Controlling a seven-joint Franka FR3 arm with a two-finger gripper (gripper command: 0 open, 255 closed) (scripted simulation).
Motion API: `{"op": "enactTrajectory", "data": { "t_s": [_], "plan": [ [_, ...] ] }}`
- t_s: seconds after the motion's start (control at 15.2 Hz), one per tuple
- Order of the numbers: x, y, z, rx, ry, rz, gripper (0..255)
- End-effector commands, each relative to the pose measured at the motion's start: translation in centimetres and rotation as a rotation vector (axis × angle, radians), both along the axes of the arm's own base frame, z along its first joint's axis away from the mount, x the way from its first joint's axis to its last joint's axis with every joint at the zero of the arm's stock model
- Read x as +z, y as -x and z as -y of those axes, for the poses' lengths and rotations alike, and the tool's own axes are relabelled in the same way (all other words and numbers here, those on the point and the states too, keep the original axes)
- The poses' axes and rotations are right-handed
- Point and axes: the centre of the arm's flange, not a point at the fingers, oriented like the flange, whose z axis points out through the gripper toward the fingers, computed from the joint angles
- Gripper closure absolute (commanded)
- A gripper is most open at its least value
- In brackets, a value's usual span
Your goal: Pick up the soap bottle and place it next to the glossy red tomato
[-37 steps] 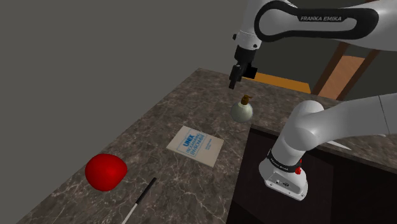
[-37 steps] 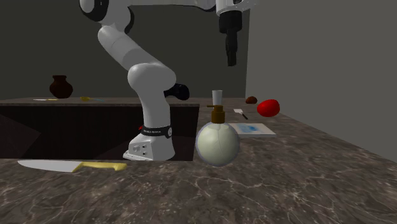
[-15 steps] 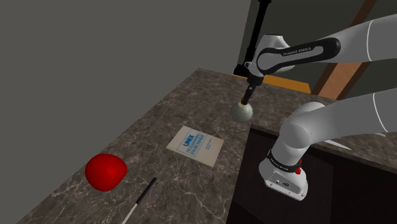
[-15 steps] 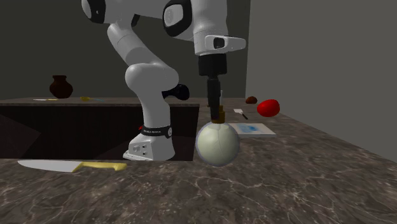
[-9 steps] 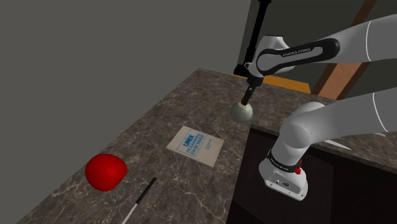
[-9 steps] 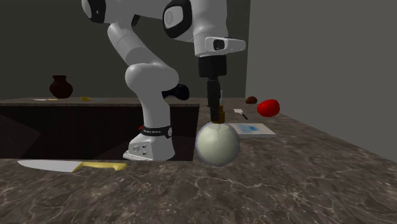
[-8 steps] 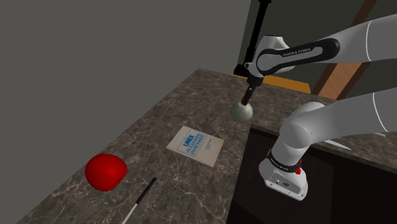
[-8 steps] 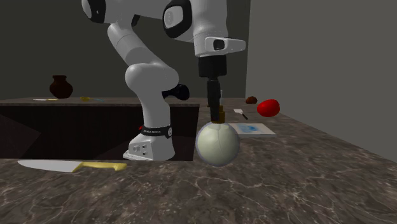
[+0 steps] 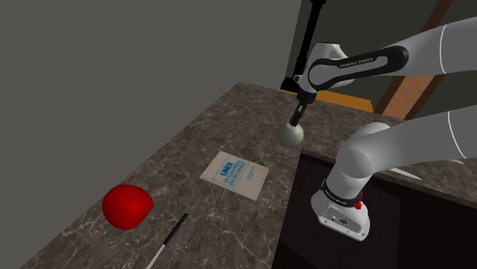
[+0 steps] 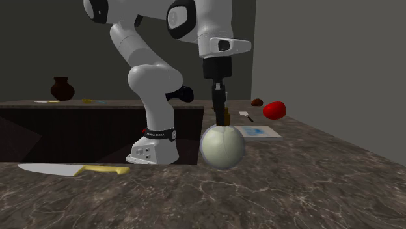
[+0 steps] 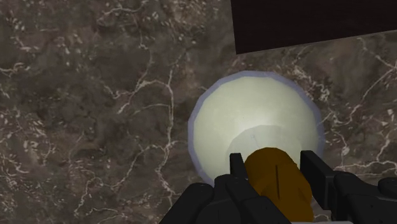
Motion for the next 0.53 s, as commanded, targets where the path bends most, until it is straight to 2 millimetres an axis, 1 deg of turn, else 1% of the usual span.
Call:
{"op": "enactTrajectory", "data": {
  "t_s": [0.0, 0.07, 0.46],
  "plan": [
    [0.0, 0.0, 0.0, 0.000, 0.000, -0.001, 255],
    [0.0, 0.0, 0.0, 0.000, 0.000, -0.001, 255],
    [3.1, 0.0, 0.0, 0.000, 0.000, -0.001, 255]
  ]
}}
